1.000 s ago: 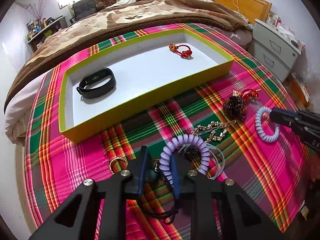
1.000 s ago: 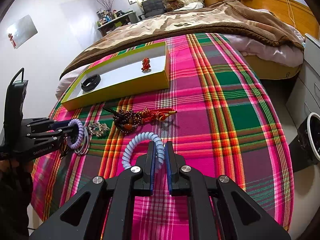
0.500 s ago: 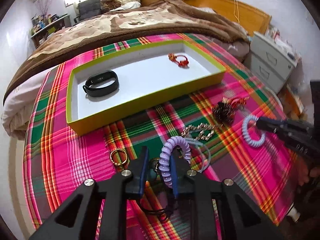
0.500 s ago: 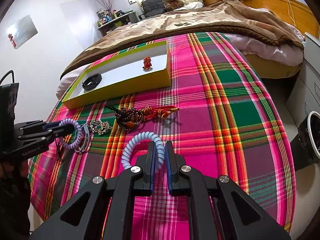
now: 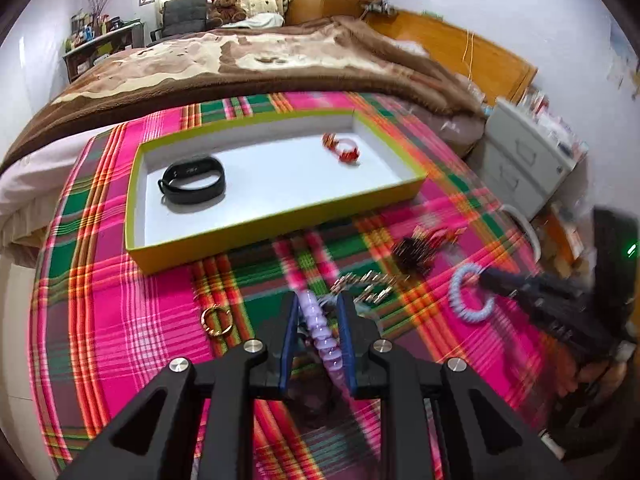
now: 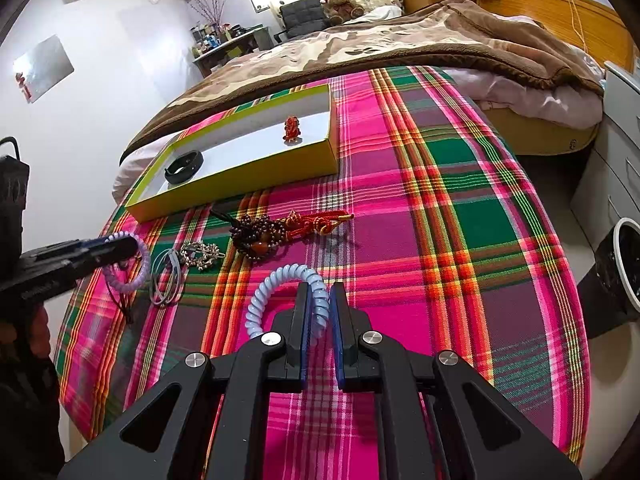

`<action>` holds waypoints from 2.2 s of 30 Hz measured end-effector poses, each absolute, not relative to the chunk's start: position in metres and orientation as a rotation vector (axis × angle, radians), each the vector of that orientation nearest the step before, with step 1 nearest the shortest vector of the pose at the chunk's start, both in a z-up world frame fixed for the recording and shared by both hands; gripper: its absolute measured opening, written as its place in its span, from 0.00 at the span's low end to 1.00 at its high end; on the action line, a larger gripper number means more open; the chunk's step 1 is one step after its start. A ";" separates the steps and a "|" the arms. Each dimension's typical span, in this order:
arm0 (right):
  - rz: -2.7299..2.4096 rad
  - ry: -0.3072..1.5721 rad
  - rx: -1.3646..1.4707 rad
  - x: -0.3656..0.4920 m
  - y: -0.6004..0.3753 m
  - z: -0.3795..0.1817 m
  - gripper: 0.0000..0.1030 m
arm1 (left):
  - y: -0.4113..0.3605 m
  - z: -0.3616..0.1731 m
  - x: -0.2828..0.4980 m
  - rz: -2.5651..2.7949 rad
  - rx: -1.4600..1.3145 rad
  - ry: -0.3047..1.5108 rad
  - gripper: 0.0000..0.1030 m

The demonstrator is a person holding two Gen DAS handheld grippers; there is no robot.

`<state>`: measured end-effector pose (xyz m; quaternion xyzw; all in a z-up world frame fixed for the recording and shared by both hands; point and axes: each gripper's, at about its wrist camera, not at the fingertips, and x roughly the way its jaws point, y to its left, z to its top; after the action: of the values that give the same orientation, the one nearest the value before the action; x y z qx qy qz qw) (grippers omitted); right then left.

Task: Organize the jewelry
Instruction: 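Grasp the lavender coiled hair tie with the left tool while the right tool holds the blue tie, then carry both hair ties with both tools over the yellow box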

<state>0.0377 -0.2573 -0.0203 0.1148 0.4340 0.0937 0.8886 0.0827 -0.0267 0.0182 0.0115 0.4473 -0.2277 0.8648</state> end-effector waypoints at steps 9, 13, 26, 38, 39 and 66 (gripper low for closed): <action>0.198 0.903 0.247 0.036 -0.258 -0.021 0.09 | -0.018 0.006 0.080 -0.495 -0.041 0.992 0.19; 0.209 0.903 0.248 0.034 -0.255 -0.022 0.09 | -0.020 0.002 0.070 -0.442 0.013 0.989 0.27; 0.210 0.914 0.261 0.033 -0.255 -0.026 0.09 | -0.016 -0.014 0.068 -0.401 -0.098 1.053 0.11; 0.210 0.890 0.275 0.030 -0.258 -0.020 0.09 | -0.004 0.006 0.063 -0.425 -0.169 0.980 0.10; 0.212 0.885 0.273 0.029 -0.258 -0.018 0.09 | -0.003 0.009 0.063 -0.427 -0.173 0.972 0.10; 0.295 0.806 0.172 0.179 -0.216 0.045 0.09 | 0.035 0.029 0.152 -0.298 -0.240 0.895 0.10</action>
<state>0.1787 -0.2162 0.0446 0.0830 0.3903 0.1429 0.9057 0.1517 0.0345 0.0288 -0.1154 0.4301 -0.1433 0.8838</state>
